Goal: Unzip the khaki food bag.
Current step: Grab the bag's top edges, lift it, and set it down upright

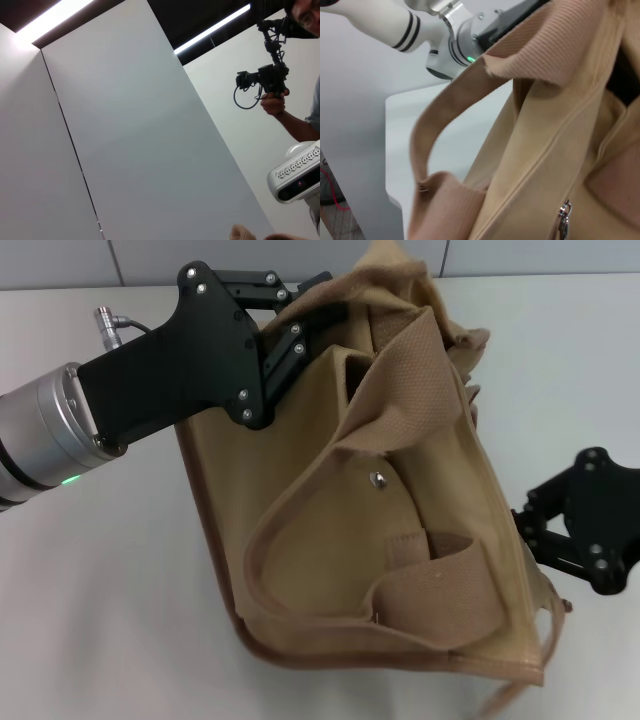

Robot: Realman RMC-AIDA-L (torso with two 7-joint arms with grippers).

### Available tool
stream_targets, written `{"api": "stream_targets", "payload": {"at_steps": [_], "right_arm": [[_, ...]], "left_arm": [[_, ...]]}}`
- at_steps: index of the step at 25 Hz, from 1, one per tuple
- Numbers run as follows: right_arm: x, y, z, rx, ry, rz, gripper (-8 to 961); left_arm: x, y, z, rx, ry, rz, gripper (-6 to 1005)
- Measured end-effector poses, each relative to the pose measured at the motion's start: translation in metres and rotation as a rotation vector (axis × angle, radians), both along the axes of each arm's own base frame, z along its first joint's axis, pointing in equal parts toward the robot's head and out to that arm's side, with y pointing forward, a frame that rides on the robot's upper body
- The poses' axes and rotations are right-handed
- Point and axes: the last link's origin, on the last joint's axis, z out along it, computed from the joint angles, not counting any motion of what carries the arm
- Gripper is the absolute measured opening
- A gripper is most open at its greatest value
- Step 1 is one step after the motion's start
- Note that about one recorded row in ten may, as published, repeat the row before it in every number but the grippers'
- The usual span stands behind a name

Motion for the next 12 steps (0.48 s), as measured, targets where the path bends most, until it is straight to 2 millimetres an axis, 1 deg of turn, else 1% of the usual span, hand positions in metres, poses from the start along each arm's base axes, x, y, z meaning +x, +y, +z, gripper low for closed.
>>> {"api": "stream_targets", "payload": {"at_steps": [7,12], "right_arm": [[0.014,-0.014,0.012,-0.012,0.012,-0.049,12],[0.025,-0.023,0.016,-0.018,0.014,-0.089,13]], "left_arm": [[0.0,0.002,0.0,0.018,-0.002,0.007,62],[0.001,0.005,0.003,0.038,-0.014,0.016,62]]}}
